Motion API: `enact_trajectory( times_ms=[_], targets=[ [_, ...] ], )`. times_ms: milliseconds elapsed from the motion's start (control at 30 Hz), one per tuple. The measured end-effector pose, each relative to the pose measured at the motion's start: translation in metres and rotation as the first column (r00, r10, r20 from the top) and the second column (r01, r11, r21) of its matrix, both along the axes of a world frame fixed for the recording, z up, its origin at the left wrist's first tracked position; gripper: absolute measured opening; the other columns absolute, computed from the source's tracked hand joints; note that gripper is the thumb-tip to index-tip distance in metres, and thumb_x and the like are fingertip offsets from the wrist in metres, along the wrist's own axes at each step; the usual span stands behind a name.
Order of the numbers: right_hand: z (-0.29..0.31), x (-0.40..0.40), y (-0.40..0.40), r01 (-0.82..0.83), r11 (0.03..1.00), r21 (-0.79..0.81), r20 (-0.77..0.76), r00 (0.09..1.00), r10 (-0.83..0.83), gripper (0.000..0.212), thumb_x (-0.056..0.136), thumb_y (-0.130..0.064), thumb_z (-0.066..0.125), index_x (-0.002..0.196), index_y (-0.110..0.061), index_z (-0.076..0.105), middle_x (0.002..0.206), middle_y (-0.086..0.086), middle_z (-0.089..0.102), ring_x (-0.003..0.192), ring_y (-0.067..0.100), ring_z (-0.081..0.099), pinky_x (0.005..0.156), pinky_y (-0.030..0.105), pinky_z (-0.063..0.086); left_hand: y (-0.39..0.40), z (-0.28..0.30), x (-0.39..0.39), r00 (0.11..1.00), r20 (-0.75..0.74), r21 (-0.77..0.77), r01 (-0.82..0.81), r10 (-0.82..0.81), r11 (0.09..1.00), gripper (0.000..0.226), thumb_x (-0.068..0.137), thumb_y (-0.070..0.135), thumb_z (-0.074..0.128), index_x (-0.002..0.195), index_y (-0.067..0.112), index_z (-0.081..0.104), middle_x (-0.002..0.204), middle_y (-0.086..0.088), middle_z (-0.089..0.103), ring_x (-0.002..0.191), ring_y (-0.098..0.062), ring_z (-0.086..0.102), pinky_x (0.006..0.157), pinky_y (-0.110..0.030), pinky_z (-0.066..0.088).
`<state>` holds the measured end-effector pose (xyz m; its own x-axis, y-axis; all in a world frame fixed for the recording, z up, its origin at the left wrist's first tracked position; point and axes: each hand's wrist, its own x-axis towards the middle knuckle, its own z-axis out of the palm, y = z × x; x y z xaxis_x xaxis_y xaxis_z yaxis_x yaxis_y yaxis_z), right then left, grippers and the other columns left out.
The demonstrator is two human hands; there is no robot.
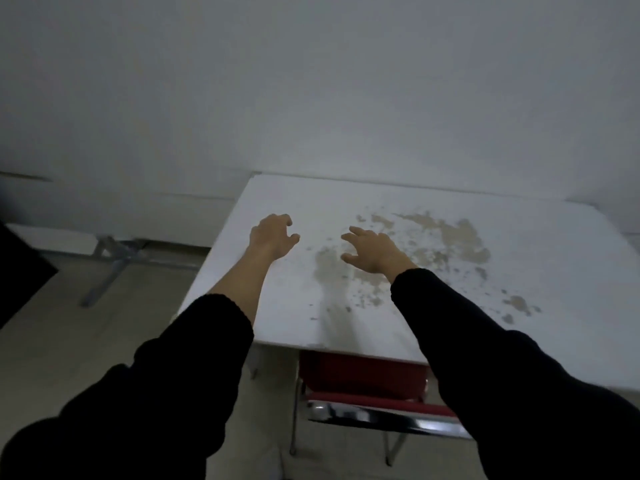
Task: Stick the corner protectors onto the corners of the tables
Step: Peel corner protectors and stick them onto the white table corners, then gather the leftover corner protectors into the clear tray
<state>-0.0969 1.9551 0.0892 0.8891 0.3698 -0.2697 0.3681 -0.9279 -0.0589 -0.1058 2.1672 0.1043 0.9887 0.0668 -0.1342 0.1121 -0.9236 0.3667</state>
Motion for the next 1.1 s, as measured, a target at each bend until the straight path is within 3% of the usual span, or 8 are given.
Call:
enact_trajectory(
  times_ms=[200, 400, 533, 733, 1100],
  targets=[
    [0.044, -0.05, -0.163, 0.227, 0.974, -0.016, 0.064, 0.972, -0.226, 0.057, 0.098, -0.044, 0.039, 0.148, -0.021, 0.025, 0.159, 0.002, 0.017, 0.142, 0.026, 0.028, 0.113, 0.046, 0.028, -0.169, 0.038, -0.016, 0.973, 0.041, 0.001, 0.228, -0.228, 0.974, 0.047, 0.094, 0.037, 0.051, 0.134, 0.014, 0.045, 0.138, -0.012, 0.046, 0.123, -0.03, 0.048, 0.102, -0.043, 0.04],
    [0.067, -0.134, -0.336, 0.484, 0.875, -0.006, 0.128, 0.868, -0.479, 0.055, 0.097, -0.044, 0.04, 0.146, -0.022, 0.029, 0.156, 0.002, 0.026, 0.138, 0.025, 0.034, 0.111, 0.043, 0.029, -0.36, 0.063, -0.054, 0.881, 0.088, -0.032, 0.47, -0.466, 0.882, 0.047, 0.093, 0.037, 0.052, 0.133, 0.014, 0.045, 0.138, -0.012, 0.046, 0.123, -0.03, 0.048, 0.102, -0.043, 0.041],
    [0.078, -0.19, -0.437, 0.646, 0.763, 0.014, 0.14, 0.754, -0.642, 0.056, 0.096, -0.046, 0.04, 0.146, -0.022, 0.029, 0.152, 0.002, 0.033, 0.136, 0.025, 0.037, 0.109, 0.045, 0.031, -0.475, 0.066, -0.086, 0.786, 0.099, -0.039, 0.616, -0.61, 0.787, 0.048, 0.092, 0.038, 0.053, 0.133, 0.014, 0.046, 0.139, -0.01, 0.046, 0.125, -0.027, 0.048, 0.103, -0.042, 0.04],
    [0.082, -0.273, -0.569, 0.849, 0.52, 0.092, 0.174, 0.5, -0.848, 0.051, 0.094, -0.045, 0.042, 0.137, -0.019, 0.041, 0.142, 0.006, 0.045, 0.124, 0.029, 0.048, 0.104, 0.046, 0.037, -0.644, 0.074, -0.131, 0.586, 0.098, -0.019, 0.809, -0.804, 0.587, 0.048, 0.091, 0.039, 0.053, 0.132, 0.015, 0.047, 0.139, -0.01, 0.047, 0.125, -0.027, 0.048, 0.101, -0.04, 0.04],
    [0.069, -0.337, -0.802, 0.979, 0.195, 0.065, 0.083, 0.189, -0.978, 0.058, 0.095, -0.048, 0.043, 0.142, -0.015, 0.035, 0.146, 0.011, 0.041, 0.13, 0.03, 0.044, 0.107, 0.047, 0.038, -0.931, 0.063, -0.16, 0.253, 0.055, -0.001, 0.967, -0.966, 0.254, 0.051, 0.089, 0.042, 0.056, 0.128, 0.009, 0.052, 0.134, -0.013, 0.053, 0.12, -0.029, 0.052, 0.1, -0.042, 0.045]
  ],
)
